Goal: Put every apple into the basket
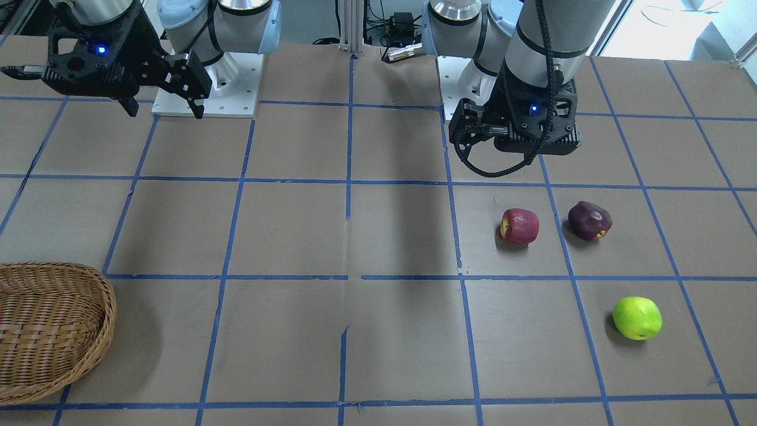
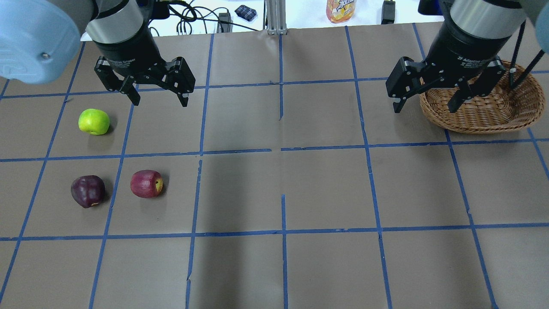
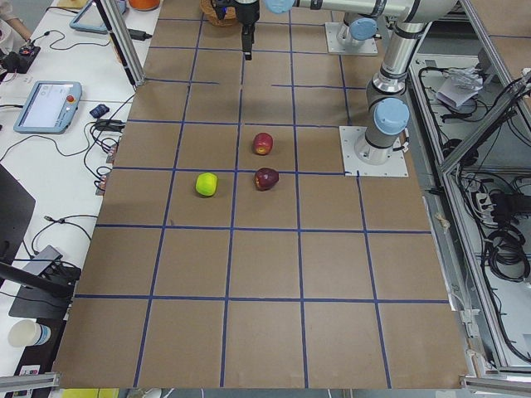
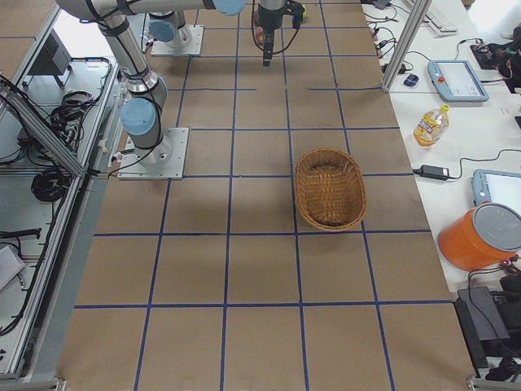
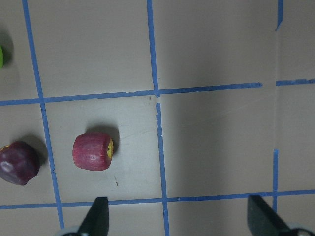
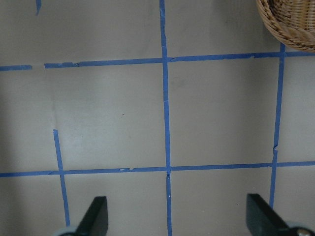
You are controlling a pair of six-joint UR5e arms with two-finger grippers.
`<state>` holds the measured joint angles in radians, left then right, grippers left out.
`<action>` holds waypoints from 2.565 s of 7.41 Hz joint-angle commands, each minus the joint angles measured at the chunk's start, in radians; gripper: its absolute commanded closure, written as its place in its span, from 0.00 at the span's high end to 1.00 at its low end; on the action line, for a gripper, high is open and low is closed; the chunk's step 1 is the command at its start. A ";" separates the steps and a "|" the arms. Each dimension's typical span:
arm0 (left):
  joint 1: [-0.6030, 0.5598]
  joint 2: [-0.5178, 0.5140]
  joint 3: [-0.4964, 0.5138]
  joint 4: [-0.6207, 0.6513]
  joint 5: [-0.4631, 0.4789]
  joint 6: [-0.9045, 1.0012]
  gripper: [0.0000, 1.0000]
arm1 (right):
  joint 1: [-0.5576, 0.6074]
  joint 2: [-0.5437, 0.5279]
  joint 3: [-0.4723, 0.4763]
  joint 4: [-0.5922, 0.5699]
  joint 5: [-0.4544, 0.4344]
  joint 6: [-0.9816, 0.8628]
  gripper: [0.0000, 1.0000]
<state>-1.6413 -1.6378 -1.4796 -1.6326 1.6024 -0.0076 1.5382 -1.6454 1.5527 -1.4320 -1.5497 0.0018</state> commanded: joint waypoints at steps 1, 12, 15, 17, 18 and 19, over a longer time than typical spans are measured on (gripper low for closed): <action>0.000 0.001 -0.001 0.002 0.001 0.001 1.00 | 0.000 -0.001 0.001 -0.013 -0.003 0.001 1.00; 0.261 -0.169 -0.459 0.483 0.010 0.262 1.00 | 0.000 -0.001 0.003 -0.013 -0.006 -0.005 1.00; 0.291 -0.184 -0.470 0.481 0.045 0.271 1.00 | 0.000 -0.002 0.003 -0.016 -0.004 -0.003 1.00; 0.298 -0.194 -0.499 0.481 0.044 0.265 1.00 | 0.000 -0.002 0.003 -0.016 -0.006 -0.003 1.00; 0.298 -0.198 -0.525 0.484 0.044 0.267 1.00 | 0.000 -0.002 0.003 -0.016 -0.006 -0.003 1.00; 0.304 -0.200 -0.531 0.484 0.045 0.271 1.00 | 0.000 -0.001 0.003 -0.016 -0.006 -0.003 1.00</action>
<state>-1.3427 -1.8339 -1.9945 -1.1501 1.6464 0.2607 1.5386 -1.6472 1.5554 -1.4480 -1.5554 -0.0015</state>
